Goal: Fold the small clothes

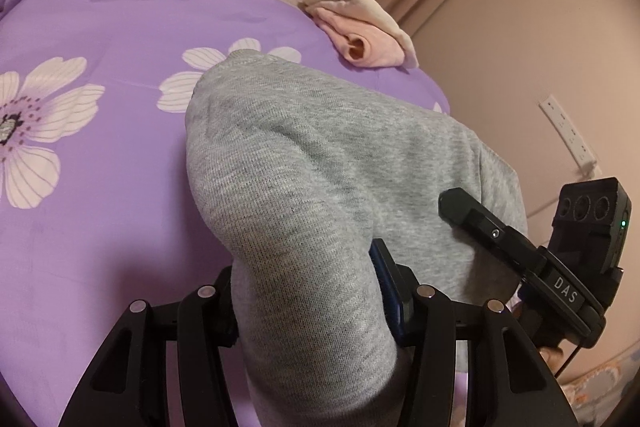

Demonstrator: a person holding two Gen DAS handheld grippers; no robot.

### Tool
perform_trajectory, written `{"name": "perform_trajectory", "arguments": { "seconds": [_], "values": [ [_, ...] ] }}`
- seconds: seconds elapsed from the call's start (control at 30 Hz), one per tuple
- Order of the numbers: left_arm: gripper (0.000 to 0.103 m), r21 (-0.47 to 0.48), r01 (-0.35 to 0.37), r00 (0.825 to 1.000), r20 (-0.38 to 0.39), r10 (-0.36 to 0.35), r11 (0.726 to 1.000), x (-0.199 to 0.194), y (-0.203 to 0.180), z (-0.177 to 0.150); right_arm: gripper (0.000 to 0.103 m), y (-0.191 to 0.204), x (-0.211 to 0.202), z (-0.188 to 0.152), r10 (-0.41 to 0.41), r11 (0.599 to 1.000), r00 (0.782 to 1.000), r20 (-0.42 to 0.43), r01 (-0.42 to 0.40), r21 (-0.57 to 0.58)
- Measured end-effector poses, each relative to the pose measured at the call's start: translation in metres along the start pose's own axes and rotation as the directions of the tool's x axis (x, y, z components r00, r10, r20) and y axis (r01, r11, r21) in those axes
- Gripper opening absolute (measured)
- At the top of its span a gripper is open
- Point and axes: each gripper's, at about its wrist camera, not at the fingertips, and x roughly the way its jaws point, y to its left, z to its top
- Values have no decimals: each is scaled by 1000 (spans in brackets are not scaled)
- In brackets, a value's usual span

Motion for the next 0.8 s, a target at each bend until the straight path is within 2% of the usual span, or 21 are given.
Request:
{"name": "perform_trajectory", "arguments": {
  "seconds": [0.17,0.27,0.37,0.53,0.57,0.6,0.63,0.73,0.8],
  "values": [
    [52,-1,-43,999,-7,43,999,0,16,6,24,-2,24,-2,31,999,999,-17,-30,27],
    [52,-32,-78,995,-60,76,996,10,33,7,26,-13,47,-7,42,995,996,-73,-35,99],
    [52,-68,-109,989,-109,102,992,23,50,5,28,-29,73,-18,30,983,986,-164,1,185],
    [56,-51,-121,987,-111,115,991,26,50,0,39,-41,81,-28,36,968,980,-197,14,250],
    [57,-50,-131,986,-110,125,990,25,50,0,44,-42,80,-28,19,968,979,-203,33,249],
    [57,-49,-135,986,-108,129,990,25,49,2,58,-43,79,-27,-14,968,978,-209,66,242],
    [57,-45,-138,986,-104,133,989,21,48,2,66,-43,76,-27,-48,968,977,-208,97,231],
    [60,-21,-178,982,-72,176,984,4,47,0,66,-43,60,-22,-128,970,977,-168,159,185],
    [60,11,-211,977,-20,211,978,-17,43,-4,66,-28,42,-17,-221,968,970,-103,231,97]
  ]
}}
